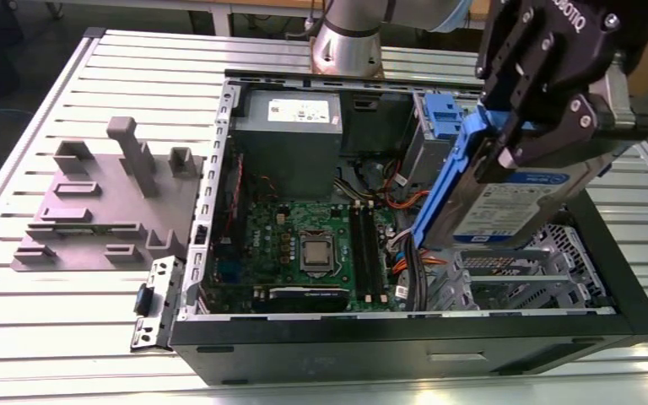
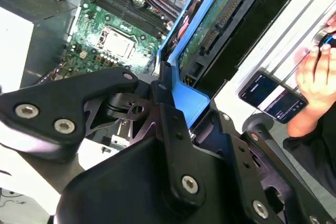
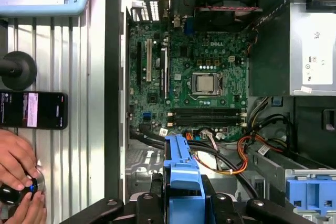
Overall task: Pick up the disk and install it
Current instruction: 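Insert the disk into the insertion slot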
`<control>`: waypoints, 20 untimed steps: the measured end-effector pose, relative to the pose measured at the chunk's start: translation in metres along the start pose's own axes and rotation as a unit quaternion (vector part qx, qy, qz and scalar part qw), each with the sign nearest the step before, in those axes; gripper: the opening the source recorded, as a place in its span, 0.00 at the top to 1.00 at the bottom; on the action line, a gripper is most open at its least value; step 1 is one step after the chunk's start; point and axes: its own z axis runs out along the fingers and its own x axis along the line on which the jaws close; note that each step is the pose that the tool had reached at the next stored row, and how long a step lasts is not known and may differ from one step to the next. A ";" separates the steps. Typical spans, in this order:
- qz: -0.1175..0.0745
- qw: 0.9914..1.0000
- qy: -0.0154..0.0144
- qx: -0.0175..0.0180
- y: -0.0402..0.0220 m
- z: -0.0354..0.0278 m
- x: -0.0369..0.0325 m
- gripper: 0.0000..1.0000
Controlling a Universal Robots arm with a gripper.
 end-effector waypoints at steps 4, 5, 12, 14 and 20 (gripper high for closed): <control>0.000 1.000 0.000 0.000 -0.0136 0.0016 0.0021 0.64; 0.000 1.000 0.000 0.000 -0.0180 0.0021 0.0024 0.64; 0.000 1.000 0.000 0.000 -0.0445 0.0059 0.0033 0.64; 0.000 1.000 0.000 0.000 -0.0493 0.0079 0.0040 0.64; -0.001 1.000 0.001 0.000 -0.0559 0.0150 0.0056 0.64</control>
